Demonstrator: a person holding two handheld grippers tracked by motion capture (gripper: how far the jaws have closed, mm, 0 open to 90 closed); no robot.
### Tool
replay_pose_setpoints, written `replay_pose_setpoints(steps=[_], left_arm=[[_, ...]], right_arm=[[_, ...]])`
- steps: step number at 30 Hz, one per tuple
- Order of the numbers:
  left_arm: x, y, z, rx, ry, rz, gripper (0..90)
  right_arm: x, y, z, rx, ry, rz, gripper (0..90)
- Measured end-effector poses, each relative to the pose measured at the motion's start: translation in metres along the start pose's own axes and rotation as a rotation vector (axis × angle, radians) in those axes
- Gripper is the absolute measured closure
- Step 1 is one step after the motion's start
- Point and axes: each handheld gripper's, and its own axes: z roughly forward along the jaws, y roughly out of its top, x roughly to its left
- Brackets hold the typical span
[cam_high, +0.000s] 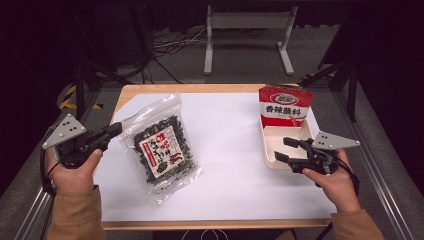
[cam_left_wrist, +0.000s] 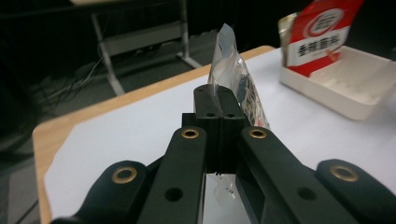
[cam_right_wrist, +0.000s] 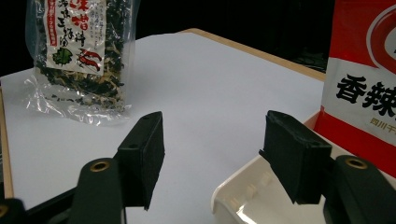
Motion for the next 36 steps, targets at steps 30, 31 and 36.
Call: replay_pose_setpoints(steps=[30,31,36], left_arm=[[-0.048,0.032,0.006,-0.16,-0.253,0.202,90.0],[-0.049,0.032,0.006,-0.163,-0.258,0.201,90.0],[-0.053,0.034,0.011,-0.158,-0.28,0.21,90.0]], right_arm=[[0.02,0.017,0.012,-0.067,0.121,-0.052,44.8],[0.022,0.019,0.014,-0.07,0.139,-0.055,44.0],[0.03,0.025,0.022,-0.075,0.182,-0.068,42.0]])
